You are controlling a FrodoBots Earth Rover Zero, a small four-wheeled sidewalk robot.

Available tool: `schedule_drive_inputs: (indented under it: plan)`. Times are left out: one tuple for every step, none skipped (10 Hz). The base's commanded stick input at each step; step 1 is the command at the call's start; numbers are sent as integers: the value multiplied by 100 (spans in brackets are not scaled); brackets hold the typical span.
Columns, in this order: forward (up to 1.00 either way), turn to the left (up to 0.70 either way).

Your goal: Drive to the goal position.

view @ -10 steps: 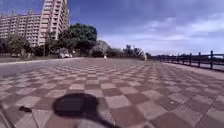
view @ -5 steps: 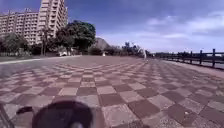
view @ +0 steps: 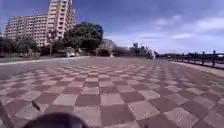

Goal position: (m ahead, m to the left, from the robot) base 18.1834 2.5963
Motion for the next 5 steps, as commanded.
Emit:
schedule_drive_inputs:
  plan:
    - [70, 25]
    - [70, 0]
    - [70, 0]
    - [70, 0]
    - [70, 0]
